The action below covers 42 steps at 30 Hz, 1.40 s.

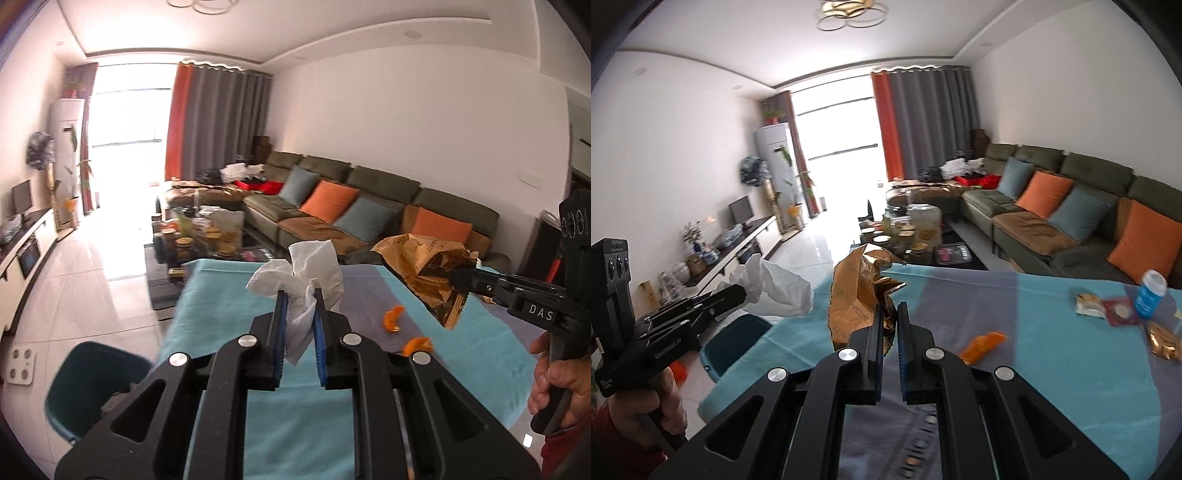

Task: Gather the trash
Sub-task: 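Carry the tissue in the left tool while the right tool carries the foil wrapper to the bin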

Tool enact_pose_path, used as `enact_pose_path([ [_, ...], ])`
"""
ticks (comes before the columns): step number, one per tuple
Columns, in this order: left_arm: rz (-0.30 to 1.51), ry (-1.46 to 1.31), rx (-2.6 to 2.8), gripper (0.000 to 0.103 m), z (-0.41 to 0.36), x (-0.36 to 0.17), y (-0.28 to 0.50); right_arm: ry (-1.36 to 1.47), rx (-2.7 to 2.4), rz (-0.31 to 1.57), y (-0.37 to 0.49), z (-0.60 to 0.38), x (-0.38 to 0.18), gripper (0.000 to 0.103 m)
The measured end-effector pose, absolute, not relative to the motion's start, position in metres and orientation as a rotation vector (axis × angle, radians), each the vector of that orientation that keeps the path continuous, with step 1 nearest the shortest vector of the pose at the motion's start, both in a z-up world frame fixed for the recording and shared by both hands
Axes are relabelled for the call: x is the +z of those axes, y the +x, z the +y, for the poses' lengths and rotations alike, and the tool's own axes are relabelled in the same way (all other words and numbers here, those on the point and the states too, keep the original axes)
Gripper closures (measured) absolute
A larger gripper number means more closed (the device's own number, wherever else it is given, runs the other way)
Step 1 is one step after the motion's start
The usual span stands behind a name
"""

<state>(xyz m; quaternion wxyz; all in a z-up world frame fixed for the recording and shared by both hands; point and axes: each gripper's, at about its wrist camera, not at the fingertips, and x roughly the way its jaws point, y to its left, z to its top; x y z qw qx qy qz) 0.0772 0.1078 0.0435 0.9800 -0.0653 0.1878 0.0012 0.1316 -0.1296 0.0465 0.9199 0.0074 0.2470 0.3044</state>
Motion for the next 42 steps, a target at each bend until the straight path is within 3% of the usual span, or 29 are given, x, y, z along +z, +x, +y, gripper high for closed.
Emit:
enact_pose_path([
  [24, 0.355, -0.167, 0.372, 0.089, 0.245, 0.054, -0.033, -0.153, 0.979, 0.529, 0.125, 0.051, 0.052, 0.097],
  [42, 0.575, -0.286, 0.511, 0.089, 0.336, -0.044, 0.0, -0.395, 1.114, 0.729, 0.141, 0.198, -0.015, 0.097],
])
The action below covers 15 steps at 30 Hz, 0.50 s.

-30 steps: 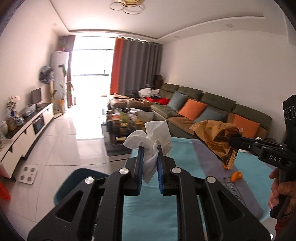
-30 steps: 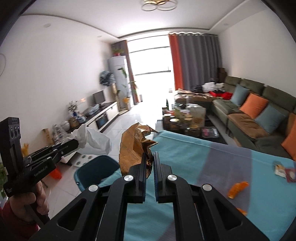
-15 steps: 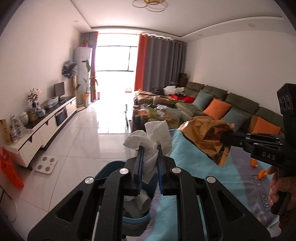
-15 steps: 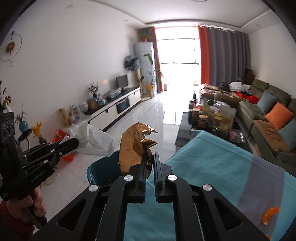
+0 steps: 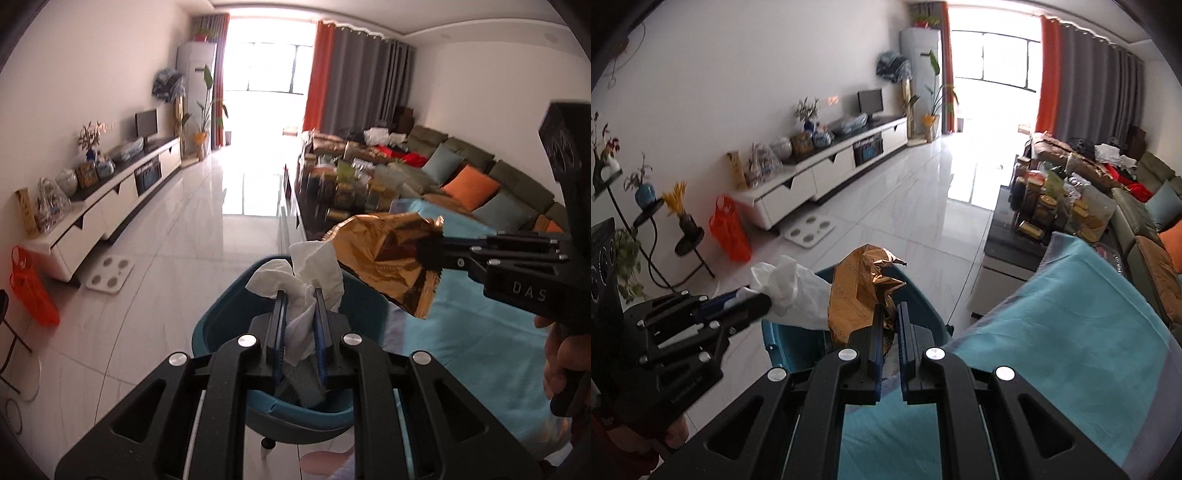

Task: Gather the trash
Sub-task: 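Carry the tissue in the left tool while the right tool carries the foil wrapper to the bin, then open the left tool over the bin while the right tool releases the foil wrapper into it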

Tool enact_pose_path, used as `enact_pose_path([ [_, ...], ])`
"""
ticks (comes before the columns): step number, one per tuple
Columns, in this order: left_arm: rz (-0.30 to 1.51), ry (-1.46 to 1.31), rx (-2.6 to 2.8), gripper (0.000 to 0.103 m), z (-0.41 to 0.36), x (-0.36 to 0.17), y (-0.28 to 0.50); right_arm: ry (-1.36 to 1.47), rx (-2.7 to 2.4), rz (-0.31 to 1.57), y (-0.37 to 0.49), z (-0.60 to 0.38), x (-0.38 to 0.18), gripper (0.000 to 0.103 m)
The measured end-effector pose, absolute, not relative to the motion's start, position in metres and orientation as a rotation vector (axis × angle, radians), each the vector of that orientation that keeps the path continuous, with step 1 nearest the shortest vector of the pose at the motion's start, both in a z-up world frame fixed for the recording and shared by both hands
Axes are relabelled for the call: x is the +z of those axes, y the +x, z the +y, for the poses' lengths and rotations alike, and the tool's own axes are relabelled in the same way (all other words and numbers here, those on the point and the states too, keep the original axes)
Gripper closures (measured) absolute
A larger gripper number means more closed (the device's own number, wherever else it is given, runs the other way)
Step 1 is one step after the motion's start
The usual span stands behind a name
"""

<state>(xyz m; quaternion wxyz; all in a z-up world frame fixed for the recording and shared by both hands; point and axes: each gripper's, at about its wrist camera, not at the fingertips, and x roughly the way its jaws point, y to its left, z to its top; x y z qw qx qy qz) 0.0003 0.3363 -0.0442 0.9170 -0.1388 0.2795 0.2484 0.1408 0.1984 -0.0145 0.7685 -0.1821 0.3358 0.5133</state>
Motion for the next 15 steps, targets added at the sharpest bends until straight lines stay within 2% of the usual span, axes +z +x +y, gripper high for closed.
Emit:
enact_pose_path([
  [15, 0.713, -0.328, 0.537, 0.088, 0.366, -0.118, 0.049, -0.545, 1.1, 0.858, 0.147, 0.255, -0.068, 0.096],
])
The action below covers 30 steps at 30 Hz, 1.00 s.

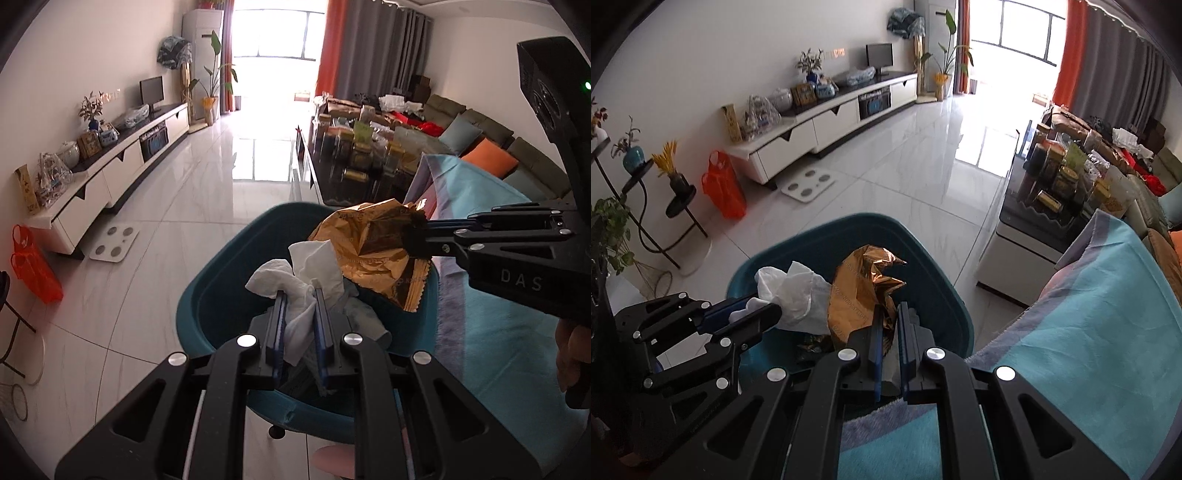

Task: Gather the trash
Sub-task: 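Open the left tool over the bin while the right tool releases the foil wrapper into it, then bring both tools back over the orange peel pieces on the table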

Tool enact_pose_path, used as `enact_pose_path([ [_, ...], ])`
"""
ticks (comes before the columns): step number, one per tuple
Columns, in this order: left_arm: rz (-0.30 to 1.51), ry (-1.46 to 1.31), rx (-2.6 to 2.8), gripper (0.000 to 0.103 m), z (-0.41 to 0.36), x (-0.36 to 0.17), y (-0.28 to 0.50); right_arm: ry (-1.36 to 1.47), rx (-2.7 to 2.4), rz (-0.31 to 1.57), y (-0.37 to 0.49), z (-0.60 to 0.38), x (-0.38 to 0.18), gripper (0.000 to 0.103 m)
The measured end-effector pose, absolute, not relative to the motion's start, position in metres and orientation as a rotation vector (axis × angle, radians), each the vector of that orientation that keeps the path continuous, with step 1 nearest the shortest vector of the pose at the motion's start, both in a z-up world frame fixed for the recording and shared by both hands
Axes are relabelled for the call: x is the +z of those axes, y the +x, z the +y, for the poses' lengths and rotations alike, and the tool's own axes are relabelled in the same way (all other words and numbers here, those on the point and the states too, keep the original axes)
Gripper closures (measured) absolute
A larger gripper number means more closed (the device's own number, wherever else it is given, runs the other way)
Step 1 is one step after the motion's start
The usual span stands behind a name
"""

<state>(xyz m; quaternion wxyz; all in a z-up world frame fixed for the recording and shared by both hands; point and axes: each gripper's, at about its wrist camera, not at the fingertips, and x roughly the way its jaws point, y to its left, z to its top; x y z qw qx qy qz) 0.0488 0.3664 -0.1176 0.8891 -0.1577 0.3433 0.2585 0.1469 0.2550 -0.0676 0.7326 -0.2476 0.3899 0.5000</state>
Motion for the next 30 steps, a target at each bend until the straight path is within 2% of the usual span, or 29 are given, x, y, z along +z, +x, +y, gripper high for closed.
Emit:
enact_pose_path([
  [4, 0.737, -0.332, 0.543, 0.084, 0.363, -0.125, 0.062, -0.562, 1.092, 0.88, 0.149, 0.263, -0.075, 0.095],
  [5, 0.742, -0.333, 0.546, 0.082, 0.364, -0.128, 0.065, -0.565, 1.09, 0.884, 0.149, 0.265, -0.075, 0.093],
  [6, 0.747, -0.335, 0.546, 0.081, 0.365, -0.131, 0.068, -0.565, 1.09, 0.881, 0.15, 0.265, -0.074, 0.085],
  [9, 0.746, -0.348, 0.562, 0.078, 0.368, -0.135, 0.071, -0.558, 1.082, 0.879, 0.151, 0.266, -0.073, 0.079],
  [10, 0.746, -0.352, 0.565, 0.072, 0.37, -0.135, 0.07, -0.548, 1.084, 0.882, 0.152, 0.265, -0.073, 0.077],
  [11, 0.744, -0.356, 0.57, 0.063, 0.371, -0.135, 0.071, -0.538, 1.083, 0.881, 0.153, 0.264, -0.072, 0.068],
  [12, 0.738, -0.355, 0.572, 0.059, 0.371, -0.135, 0.07, -0.523, 1.082, 0.879, 0.154, 0.261, -0.07, 0.063],
  [14, 0.729, -0.347, 0.578, 0.043, 0.371, -0.134, 0.065, -0.502, 1.08, 0.872, 0.156, 0.258, -0.068, 0.062],
  [15, 0.723, -0.344, 0.581, 0.039, 0.37, -0.133, 0.063, -0.486, 1.08, 0.871, 0.157, 0.256, -0.066, 0.059],
  [18, 0.694, -0.335, 0.59, 0.038, 0.366, -0.125, 0.059, -0.442, 1.078, 0.85, 0.16, 0.245, -0.054, 0.058],
  [19, 0.684, -0.334, 0.593, 0.032, 0.366, -0.122, 0.054, -0.425, 1.079, 0.844, 0.161, 0.241, -0.05, 0.057],
  [21, 0.645, -0.324, 0.609, 0.026, 0.364, -0.109, 0.047, -0.384, 1.078, 0.818, 0.163, 0.229, -0.038, 0.046],
  [23, 0.595, -0.311, 0.621, 0.013, 0.36, -0.093, 0.037, -0.346, 1.07, 0.781, 0.162, 0.213, -0.024, 0.041],
  [25, 0.549, -0.3, 0.627, 0.007, 0.356, -0.077, 0.026, -0.311, 1.061, 0.756, 0.163, 0.199, -0.014, 0.035],
  [27, 0.51, -0.289, 0.617, 0.005, 0.35, -0.059, 0.02, -0.28, 1.037, 0.714, 0.162, 0.18, -0.001, 0.025],
  [30, 0.47, -0.271, 0.594, 0.005, 0.338, -0.037, 0.018, -0.221, 1.009, 0.675, 0.158, 0.15, 0.011, 0.02],
])
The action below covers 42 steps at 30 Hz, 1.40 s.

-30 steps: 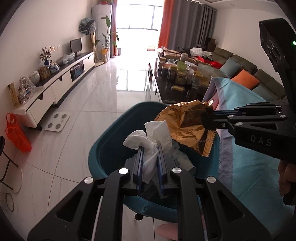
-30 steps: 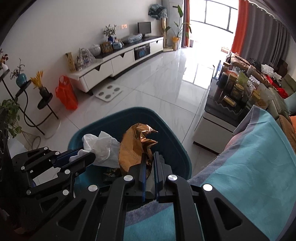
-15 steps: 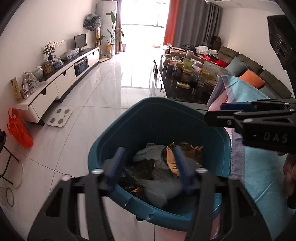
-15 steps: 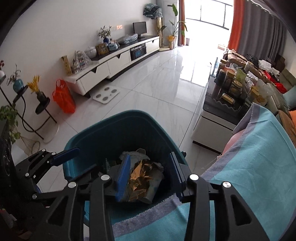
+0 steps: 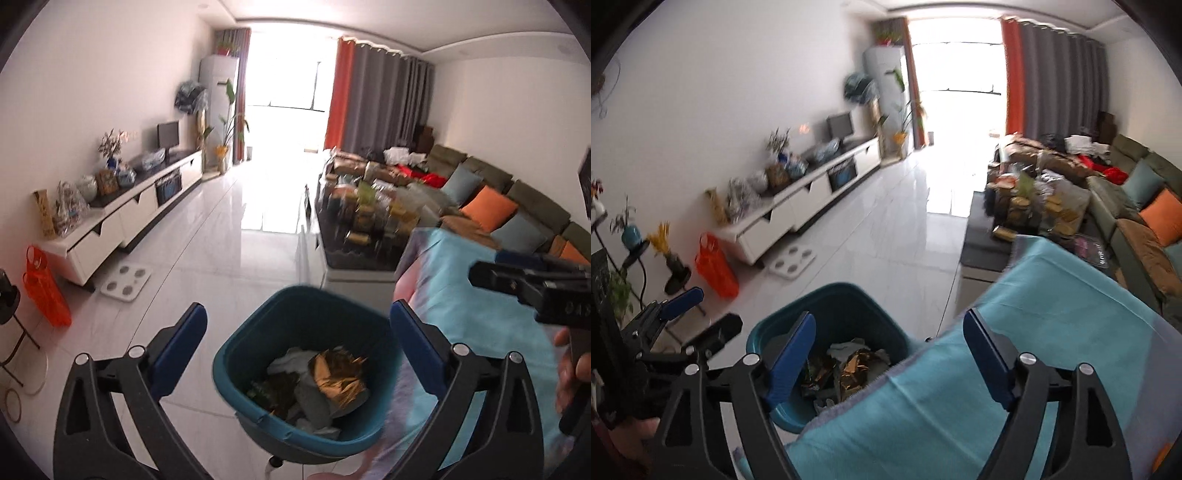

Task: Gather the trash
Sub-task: 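Bring both tools back over the orange peel pieces on the table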

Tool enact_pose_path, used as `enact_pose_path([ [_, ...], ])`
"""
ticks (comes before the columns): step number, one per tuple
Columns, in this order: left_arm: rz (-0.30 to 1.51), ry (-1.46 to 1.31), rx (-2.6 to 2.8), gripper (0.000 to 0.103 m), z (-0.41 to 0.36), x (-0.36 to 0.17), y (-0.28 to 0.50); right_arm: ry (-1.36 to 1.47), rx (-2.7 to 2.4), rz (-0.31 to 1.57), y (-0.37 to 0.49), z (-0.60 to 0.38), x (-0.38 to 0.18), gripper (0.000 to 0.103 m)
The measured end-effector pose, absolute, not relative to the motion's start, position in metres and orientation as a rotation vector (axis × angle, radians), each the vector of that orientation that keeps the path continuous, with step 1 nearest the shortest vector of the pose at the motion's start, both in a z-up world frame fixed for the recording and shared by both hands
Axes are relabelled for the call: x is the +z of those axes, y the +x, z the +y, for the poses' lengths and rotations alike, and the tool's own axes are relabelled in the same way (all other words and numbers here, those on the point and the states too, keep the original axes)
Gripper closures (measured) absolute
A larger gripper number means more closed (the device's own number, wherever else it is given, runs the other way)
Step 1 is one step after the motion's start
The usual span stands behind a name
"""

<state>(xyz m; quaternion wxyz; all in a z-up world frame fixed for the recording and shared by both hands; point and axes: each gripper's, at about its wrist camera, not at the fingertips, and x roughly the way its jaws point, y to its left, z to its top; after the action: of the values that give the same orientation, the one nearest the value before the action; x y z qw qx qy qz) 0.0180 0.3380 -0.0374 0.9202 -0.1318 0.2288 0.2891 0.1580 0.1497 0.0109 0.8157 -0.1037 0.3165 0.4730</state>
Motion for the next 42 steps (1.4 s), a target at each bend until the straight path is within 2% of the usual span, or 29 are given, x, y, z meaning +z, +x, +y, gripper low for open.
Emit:
enact_pose_path([
  [6, 0.375, -0.222, 0.521, 0.005, 0.297, 0.004, 0.029, -0.153, 0.898, 0.574, 0.146, 0.081, 0.028, 0.007],
  [18, 0.227, -0.08, 0.211, 0.005, 0.156, 0.053, 0.067, -0.023, 0.567, 0.409, 0.113, -0.078, 0.036, 0.007],
  [29, 0.241, 0.012, -0.05, 0.005, 0.037, 0.046, 0.085, 0.036, 0.293, 0.378, 0.082, -0.186, 0.006, 0.007],
  [42, 0.264, 0.04, -0.167, 0.005, -0.008, 0.034, 0.099, 0.07, 0.201, 0.394, 0.082, -0.22, -0.01, 0.007],
])
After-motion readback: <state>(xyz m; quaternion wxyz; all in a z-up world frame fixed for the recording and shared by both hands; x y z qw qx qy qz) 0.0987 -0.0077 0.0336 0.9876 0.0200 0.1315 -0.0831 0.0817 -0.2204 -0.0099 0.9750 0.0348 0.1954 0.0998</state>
